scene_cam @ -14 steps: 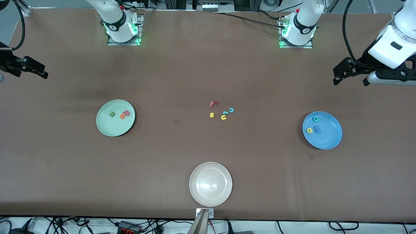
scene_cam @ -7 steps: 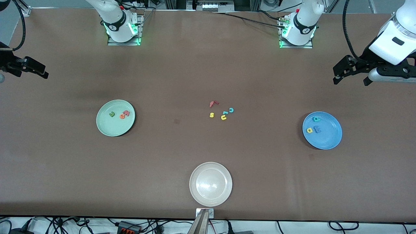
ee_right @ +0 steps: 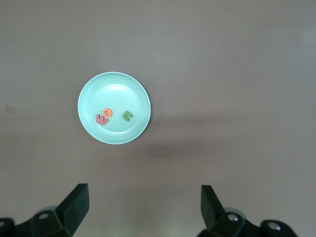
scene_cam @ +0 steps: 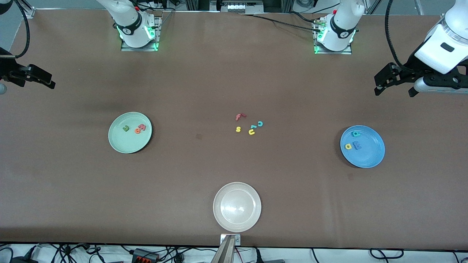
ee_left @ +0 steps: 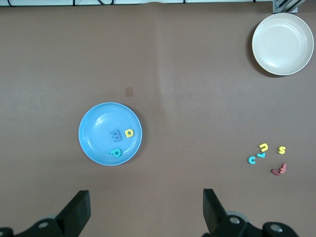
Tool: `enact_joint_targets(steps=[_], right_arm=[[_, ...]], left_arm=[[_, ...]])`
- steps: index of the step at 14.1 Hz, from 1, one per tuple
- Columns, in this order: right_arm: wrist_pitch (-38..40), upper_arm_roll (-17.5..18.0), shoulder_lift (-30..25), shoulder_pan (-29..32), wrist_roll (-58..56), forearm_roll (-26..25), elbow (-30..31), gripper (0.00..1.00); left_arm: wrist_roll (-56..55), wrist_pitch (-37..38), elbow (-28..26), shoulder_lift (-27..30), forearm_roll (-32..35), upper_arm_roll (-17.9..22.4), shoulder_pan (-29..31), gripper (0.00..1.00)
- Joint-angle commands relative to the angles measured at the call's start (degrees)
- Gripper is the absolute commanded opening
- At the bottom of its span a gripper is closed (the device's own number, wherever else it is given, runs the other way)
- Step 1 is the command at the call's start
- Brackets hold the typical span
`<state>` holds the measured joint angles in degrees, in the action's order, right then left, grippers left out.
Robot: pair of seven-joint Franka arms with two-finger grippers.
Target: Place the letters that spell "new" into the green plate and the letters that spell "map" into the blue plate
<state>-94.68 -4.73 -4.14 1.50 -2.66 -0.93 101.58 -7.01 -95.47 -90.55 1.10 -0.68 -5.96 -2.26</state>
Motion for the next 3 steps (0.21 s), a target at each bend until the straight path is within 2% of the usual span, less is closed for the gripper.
enact_joint_targets(steps=[1, 3], right_arm=[[-0.42, 0.16, -0.7, 0.52, -0.76, -0.83, 0.73, 1.0], [-0.33, -0.01, -0.79, 0.52, -0.76, -0.74, 0.81, 1.0]], left_arm=[[1.21, 0.98, 1.86, -0.84, -0.99, 0.16, -0.21, 1.0], [1.21, 0.98, 1.86, -0.92, -0.99, 0.16, -0.29, 1.0]])
